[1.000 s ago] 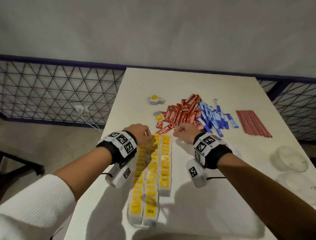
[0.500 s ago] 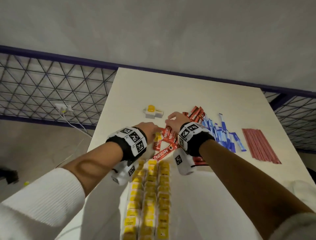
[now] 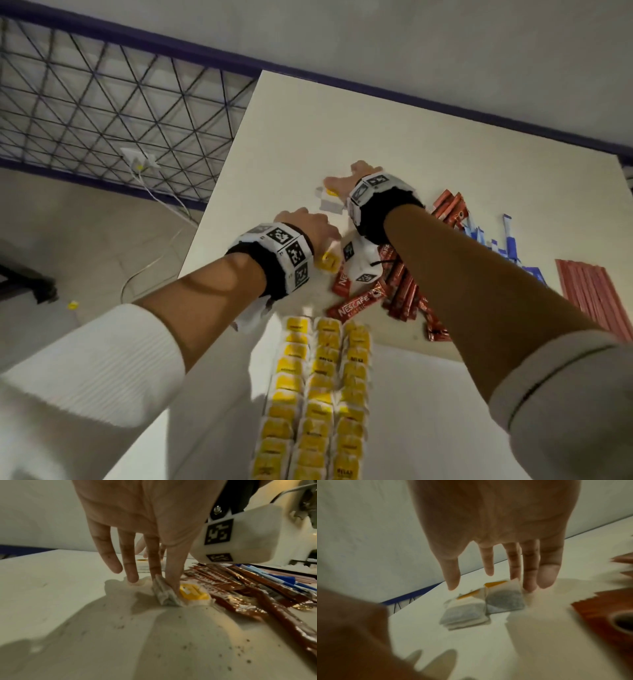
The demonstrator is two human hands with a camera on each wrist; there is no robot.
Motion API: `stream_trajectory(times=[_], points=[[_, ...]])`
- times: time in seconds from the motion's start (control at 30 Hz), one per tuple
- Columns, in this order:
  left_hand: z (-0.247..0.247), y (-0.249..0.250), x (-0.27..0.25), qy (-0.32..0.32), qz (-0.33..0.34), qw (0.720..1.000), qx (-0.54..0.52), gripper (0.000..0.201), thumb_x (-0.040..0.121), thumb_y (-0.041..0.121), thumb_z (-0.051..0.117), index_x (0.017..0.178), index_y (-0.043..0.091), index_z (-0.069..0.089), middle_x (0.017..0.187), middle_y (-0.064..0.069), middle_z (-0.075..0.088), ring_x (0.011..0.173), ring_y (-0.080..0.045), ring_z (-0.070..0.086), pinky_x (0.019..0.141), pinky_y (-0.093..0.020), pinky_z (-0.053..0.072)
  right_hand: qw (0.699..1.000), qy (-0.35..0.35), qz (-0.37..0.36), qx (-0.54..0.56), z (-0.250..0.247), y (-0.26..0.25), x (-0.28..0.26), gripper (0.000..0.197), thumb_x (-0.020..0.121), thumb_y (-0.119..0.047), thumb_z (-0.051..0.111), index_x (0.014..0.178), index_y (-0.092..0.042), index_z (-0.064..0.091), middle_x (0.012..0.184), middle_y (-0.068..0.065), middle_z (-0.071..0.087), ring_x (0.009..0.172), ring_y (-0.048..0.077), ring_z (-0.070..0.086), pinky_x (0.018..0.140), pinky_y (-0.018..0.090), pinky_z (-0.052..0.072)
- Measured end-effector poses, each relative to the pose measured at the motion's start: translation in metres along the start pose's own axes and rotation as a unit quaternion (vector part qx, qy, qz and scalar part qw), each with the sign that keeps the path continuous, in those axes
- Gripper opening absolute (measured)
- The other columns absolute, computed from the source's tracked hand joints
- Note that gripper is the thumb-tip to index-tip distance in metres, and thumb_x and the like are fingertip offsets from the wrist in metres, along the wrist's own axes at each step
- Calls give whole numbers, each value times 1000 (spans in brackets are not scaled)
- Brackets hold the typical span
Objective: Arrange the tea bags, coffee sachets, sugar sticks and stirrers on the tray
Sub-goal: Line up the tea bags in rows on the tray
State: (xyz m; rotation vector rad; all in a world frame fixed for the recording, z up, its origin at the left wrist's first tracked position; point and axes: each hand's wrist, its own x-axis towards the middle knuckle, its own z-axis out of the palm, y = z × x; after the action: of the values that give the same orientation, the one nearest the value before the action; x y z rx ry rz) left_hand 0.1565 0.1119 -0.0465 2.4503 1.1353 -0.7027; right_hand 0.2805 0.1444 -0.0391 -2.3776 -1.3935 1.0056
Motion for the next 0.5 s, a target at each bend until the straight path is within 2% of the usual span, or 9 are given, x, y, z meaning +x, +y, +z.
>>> stream_trajectory(times=[0.07,0.13,0.2,0.23,0.27,0.33,0.4,0.47,0.5], points=[[3,-9,-6,18,-25,999,-28,45,91,29,53,134,31,42,137,3,43,124,-25,41,97,-36,37,1000,-19,-16,-18,3,-6,2,69,83,-37,66,139,-11,36,148,12,27,133,30,32,104,35,30],[6,-20,-11,20,-36,998,-54,37,85,28,61,121,23,54,127,-3,52,116,-27,49,89,-33,41,998,-41,-23,-50,4,-11,0,57,82,-32,67,131,-12,45,145,14,32,127,28,39,99,34,34],[9,-28,-16,-5,-42,996,-81,29,82,31,66,107,17,62,116,-8,58,106,-28,56,83,-31,44,996,-72,-21,-53,6,-12,-4,19,83,-23,67,98,-17,56,133,15,47,104,21,46,79,28,37],[10,-31,-20,-9,-42,994,-98,27,82,32,66,102,14,63,110,-8,61,101,-27,57,80,-29,43,995,-80,-25,-58,8,-11,-7,14,83,-20,67,83,-19,53,124,13,53,96,19,46,72,26,37],[13,-35,-23,-11,-44,992,-117,25,82,32,66,98,13,64,104,-8,62,96,-25,57,76,-27,42,994,-81,-34,-71,12,-9,-9,17,83,-19,66,78,-20,49,115,10,56,93,22,50,70,24,39],[20,-40,-31,7,-50,985,-163,21,81,26,68,97,12,64,97,-8,62,94,-24,57,72,-23,38,992,-65,-48,-95,16,-6,-16,17,82,-20,65,77,-20,50,109,9,60,96,28,58,71,26,42],[28,-42,-38,25,-51,977,-208,28,80,25,70,103,12,60,95,-8,60,98,-24,58,74,-23,38,995,-51,-50,-65,19,-3,-25,19,78,-17,69,75,-22,50,98,7,58,91,27,58,63,22,40],[38,-40,-41,30,-65,969,-234,41,82,36,68,110,13,50,96,-3,57,97,-22,56,78,-26,39,996,-45,-58,-42,19,-1,-37,19,77,-13,70,84,-17,53,91,3,54,84,21,52,50,20,36],[41,-37,-41,31,-71,969,-233,44,82,42,66,111,14,47,100,-2,56,99,-23,55,81,-28,39,997,-41,-58,-30,18,0,-43,21,77,-13,71,88,-16,53,87,2,54,82,19,50,48,18,34]])
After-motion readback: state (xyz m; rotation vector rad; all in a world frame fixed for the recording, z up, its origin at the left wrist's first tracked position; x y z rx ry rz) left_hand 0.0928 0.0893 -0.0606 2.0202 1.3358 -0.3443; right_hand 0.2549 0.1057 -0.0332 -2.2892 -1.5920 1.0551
